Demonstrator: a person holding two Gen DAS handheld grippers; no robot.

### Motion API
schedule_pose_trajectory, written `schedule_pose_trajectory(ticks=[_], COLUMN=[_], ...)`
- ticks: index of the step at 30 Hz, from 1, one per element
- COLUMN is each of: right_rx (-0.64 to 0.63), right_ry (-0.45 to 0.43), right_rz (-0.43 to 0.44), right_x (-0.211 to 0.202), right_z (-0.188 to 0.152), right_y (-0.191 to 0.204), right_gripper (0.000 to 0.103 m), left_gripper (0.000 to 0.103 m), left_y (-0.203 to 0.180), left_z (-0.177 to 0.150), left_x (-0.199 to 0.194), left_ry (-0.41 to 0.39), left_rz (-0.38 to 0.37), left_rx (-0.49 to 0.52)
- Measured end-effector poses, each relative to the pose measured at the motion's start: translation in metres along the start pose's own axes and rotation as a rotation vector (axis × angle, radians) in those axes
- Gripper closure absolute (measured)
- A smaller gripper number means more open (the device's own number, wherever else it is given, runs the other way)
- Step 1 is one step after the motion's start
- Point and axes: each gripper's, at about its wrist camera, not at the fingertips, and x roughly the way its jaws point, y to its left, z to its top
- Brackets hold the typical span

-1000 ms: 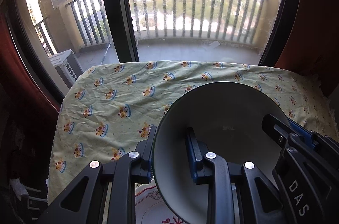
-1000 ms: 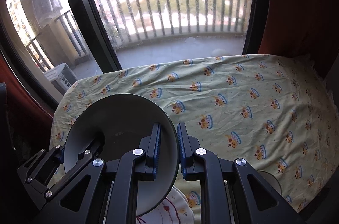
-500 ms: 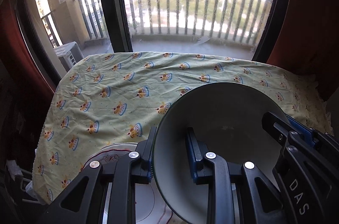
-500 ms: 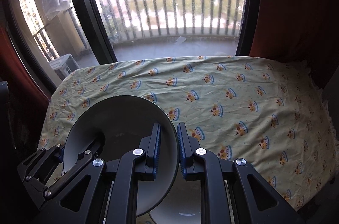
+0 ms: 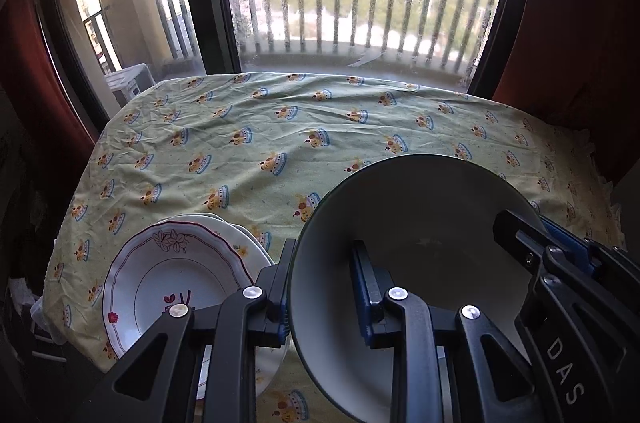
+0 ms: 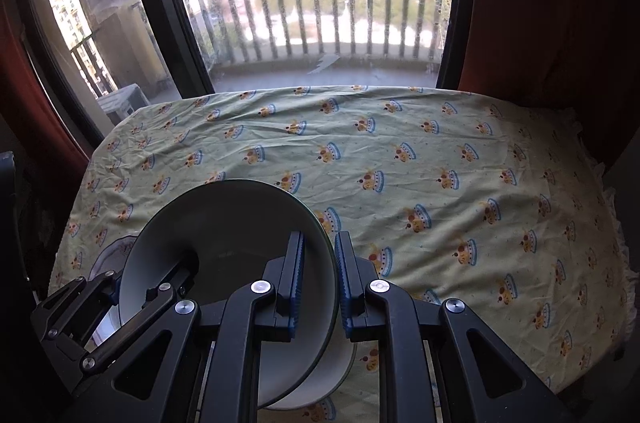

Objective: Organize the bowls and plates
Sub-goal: 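Carry the small bowl with both grippers toward the nested bowls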

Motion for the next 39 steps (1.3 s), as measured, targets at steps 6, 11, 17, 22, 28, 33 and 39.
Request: schedule_pose_trajectory(ticks=[6, 11, 17, 22, 28, 33, 39], right_rx=[-0.017, -0.029, -0.024, -0.022, -0.048, -0.049, -0.045], right_ry=[0.044, 0.089, 0.123, 0.131, 0.113, 0.103, 0.120], right_rz=[0.009, 0.018, 0.045, 0.037, 0.002, 0.003, 0.008], right_x=[0.010, 0.020, 0.032, 0.039, 0.046, 0.047, 0.047], right_z=[-0.018, -0.030, -0.037, -0.039, -0.039, -0.042, -0.040], right_y=[-0.009, -0.012, -0.014, -0.011, -0.011, -0.013, -0.012], right_gripper=[0.084, 0.084, 0.084, 0.084, 0.084, 0.084, 0.080], left_gripper=[0.079, 0.079, 0.079, 0.076, 0.076, 0.076, 0.070], left_y=[-0.005, -0.007, -0.007, -0.009, -0.011, -0.013, -0.010], left_z=[-0.020, -0.032, -0.038, -0.039, -0.043, -0.043, -0.042], left_x=[0.012, 0.022, 0.033, 0.042, 0.055, 0.054, 0.058], left_ry=[0.049, 0.108, 0.150, 0.174, 0.216, 0.195, 0.208], left_rz=[0.003, 0.013, 0.041, 0.055, 0.028, 0.031, -0.007], left_rx=[-0.019, -0.037, -0.038, -0.032, -0.046, -0.026, 0.013])
